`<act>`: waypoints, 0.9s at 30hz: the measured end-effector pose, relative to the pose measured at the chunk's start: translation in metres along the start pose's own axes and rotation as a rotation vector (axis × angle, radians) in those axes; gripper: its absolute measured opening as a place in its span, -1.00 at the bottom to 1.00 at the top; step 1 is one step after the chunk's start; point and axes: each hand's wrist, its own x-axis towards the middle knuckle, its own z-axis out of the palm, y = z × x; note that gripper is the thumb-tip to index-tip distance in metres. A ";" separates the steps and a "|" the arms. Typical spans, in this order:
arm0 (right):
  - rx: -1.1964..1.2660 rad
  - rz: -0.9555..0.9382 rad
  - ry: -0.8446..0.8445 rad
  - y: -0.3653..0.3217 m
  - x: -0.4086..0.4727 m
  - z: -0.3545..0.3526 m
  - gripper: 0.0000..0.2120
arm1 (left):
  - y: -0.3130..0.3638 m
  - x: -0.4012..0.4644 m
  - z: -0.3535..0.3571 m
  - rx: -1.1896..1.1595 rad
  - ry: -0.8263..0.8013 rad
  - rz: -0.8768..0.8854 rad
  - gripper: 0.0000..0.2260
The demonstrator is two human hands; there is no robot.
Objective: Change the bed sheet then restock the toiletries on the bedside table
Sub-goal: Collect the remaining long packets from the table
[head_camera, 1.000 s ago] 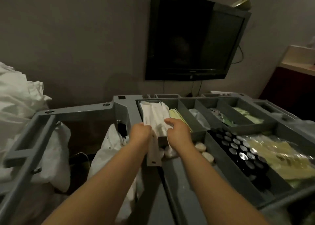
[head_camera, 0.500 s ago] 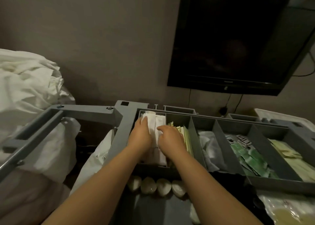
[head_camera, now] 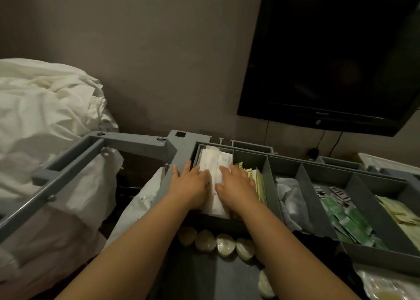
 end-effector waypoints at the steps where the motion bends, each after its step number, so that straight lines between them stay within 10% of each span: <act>1: -0.004 -0.018 0.043 -0.007 -0.003 -0.003 -0.48 | -0.004 -0.005 -0.003 -0.018 0.055 -0.008 -0.58; 7: 0.005 -0.239 0.165 -0.117 -0.016 -0.012 -0.56 | -0.087 -0.065 -0.029 -0.097 0.346 -0.142 -0.65; 13: 0.058 -0.679 0.115 -0.348 -0.078 0.039 -0.62 | -0.266 -0.242 -0.050 -0.092 0.465 -0.640 -0.64; 20: 0.173 -1.229 -0.069 -0.621 -0.222 0.121 -0.65 | -0.435 -0.523 -0.009 -0.147 0.240 -1.263 -0.66; 27: 0.050 -1.327 -0.299 -0.738 -0.258 0.207 -0.62 | -0.539 -0.619 0.009 -0.250 0.214 -1.387 -0.64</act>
